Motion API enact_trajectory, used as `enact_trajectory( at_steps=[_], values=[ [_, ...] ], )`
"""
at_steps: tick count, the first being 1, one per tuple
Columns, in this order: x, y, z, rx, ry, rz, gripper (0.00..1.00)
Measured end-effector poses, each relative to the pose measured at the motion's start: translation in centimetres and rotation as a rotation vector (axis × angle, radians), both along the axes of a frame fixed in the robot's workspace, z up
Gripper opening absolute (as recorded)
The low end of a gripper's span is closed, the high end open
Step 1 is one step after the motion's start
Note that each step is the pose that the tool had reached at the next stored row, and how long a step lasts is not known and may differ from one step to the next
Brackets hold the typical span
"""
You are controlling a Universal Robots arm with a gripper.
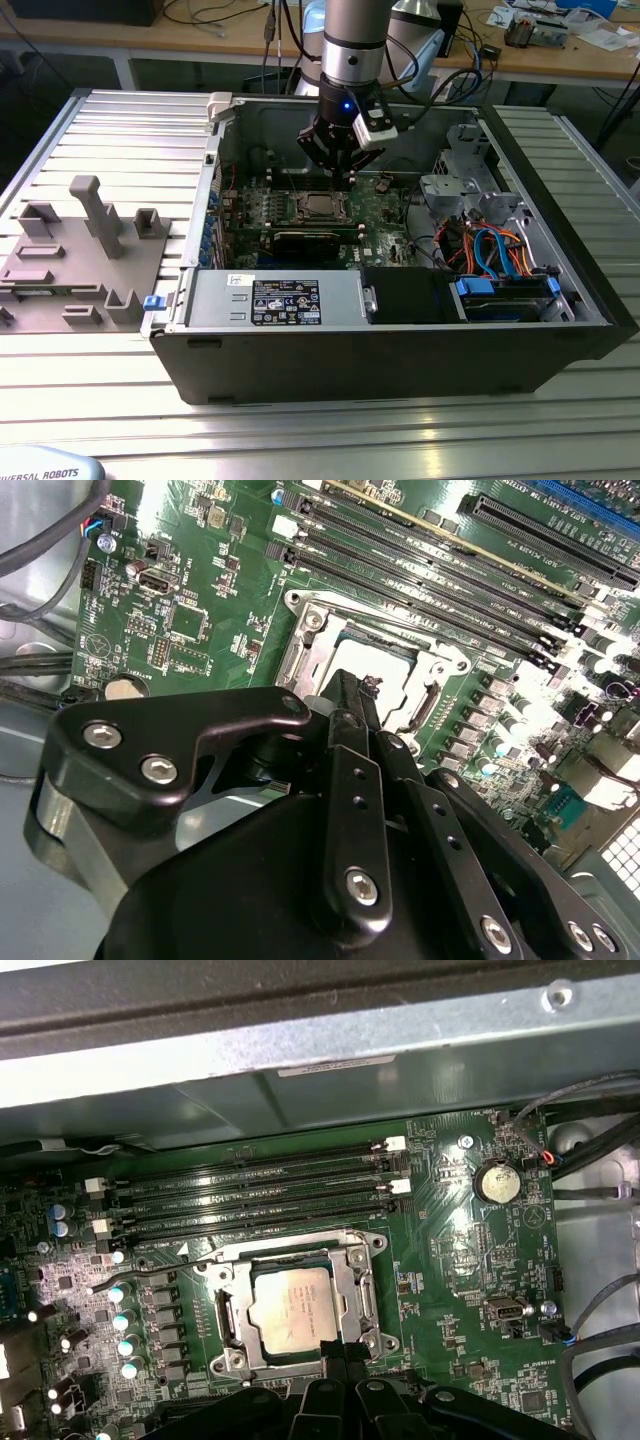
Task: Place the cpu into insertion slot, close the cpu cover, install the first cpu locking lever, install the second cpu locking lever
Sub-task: 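Install the first cpu locking lever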
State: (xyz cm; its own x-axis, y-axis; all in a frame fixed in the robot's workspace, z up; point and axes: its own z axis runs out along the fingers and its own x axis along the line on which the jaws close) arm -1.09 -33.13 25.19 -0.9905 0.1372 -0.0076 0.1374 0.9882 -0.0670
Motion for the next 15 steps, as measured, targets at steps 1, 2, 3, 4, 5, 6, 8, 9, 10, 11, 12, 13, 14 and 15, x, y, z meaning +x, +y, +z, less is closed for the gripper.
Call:
enact_trajectory(
  at_steps=[1, 2, 3, 4, 5, 6, 8, 9, 10, 11, 12, 13, 14, 15],
  values=[
    [0.00, 0.00, 0.00, 0.0000, 0.0000, 0.000, 0.11],
    [0.00, 0.00, 0.00, -0.0001, 0.0000, 0.001, 0.11],
    [0.00, 0.00, 0.00, -0.0001, 0.0001, 0.002, 0.11],
    [0.00, 0.00, 0.00, -0.0002, 0.0001, 0.002, 0.11],
    [0.00, 0.00, -0.01, -0.0001, 0.0001, 0.003, 0.11],
    [0.00, 0.00, -0.01, -0.0001, 0.0001, 0.004, 0.11],
    [0.00, 0.00, -0.03, 0.0041, -0.0001, 0.005, 0.11],
    [0.00, -0.01, -0.03, 0.0125, -0.0001, 0.005, 0.11],
    [0.00, -0.02, -0.02, 0.0204, 0.0000, 0.005, 0.11],
    [0.00, -0.02, -0.02, 0.0254, -0.0001, 0.006, 0.11],
    [0.00, -0.02, -0.03, 0.0316, -0.0001, 0.007, 0.11],
    [0.00, -0.02, -0.02, 0.0361, 0.0000, 0.010, 0.11],
    [0.00, -0.02, -0.02, 0.0416, 0.0000, 0.015, 0.11],
    [0.00, -0.02, -0.02, 0.0496, 0.0002, 0.025, 0.11]
  ],
)
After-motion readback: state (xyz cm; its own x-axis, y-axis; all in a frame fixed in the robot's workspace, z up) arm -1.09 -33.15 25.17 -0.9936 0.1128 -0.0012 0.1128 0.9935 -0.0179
